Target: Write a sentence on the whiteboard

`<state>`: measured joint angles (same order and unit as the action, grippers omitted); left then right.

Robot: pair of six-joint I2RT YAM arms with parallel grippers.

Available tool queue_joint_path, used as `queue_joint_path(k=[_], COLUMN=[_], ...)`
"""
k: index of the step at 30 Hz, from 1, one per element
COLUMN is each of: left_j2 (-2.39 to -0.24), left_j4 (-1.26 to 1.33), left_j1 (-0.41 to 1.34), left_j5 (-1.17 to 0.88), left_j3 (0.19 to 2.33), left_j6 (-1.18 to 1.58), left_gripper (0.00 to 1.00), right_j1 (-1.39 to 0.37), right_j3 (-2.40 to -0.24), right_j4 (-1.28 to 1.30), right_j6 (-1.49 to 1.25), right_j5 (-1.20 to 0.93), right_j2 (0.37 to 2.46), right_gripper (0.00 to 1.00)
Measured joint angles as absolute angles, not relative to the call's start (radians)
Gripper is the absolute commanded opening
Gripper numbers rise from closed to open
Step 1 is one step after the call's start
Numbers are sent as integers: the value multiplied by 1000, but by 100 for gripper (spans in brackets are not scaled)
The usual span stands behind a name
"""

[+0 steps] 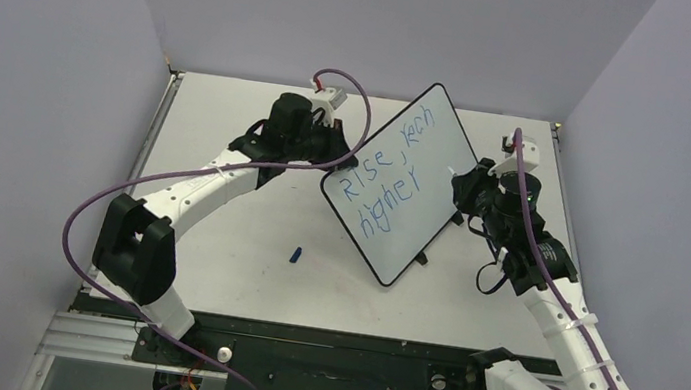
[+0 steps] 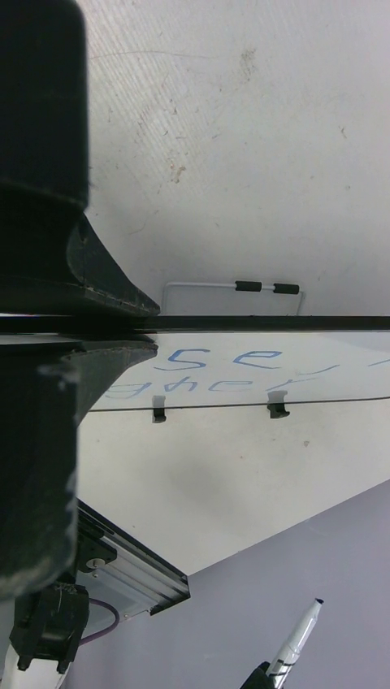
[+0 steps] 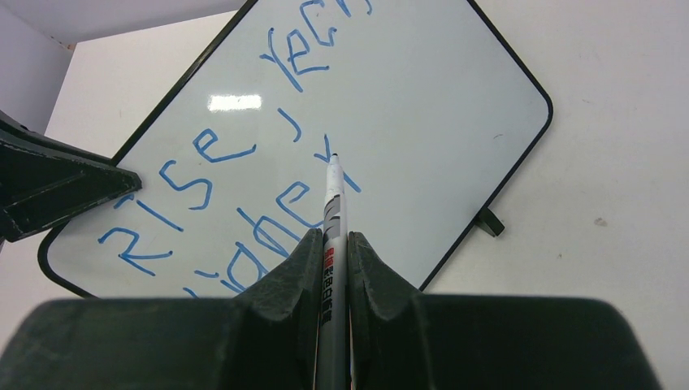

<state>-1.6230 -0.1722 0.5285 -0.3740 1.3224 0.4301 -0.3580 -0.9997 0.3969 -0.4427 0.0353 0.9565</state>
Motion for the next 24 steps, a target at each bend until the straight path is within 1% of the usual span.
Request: queue_joint_path(k=[2,7,15,19,24], left_j2=[-1623,-1623,-1624,-1631,-1633], left_j4=[-170,-162,-196,-242,-242], left_j1=[529,529,532,548,559], left_j5=[-370,-364,-364,-377,-392], left_j3=[1316,1306,1283,1254,1250], left_j6=[434,438,405,397,389], left_gripper=[4,8,23,24,24], right_j1=[-355,-353,-346,-345,-345], right_j3=[-997,-996,-989,-980,-981], right_j4=[398,397,395,395,393], right_j6=[-442,-443,-443,-443,-443], right_j5=[33,29,22,20,17], right_j2=[957,957,956,956,956], right_gripper=[0,0,0,0,0])
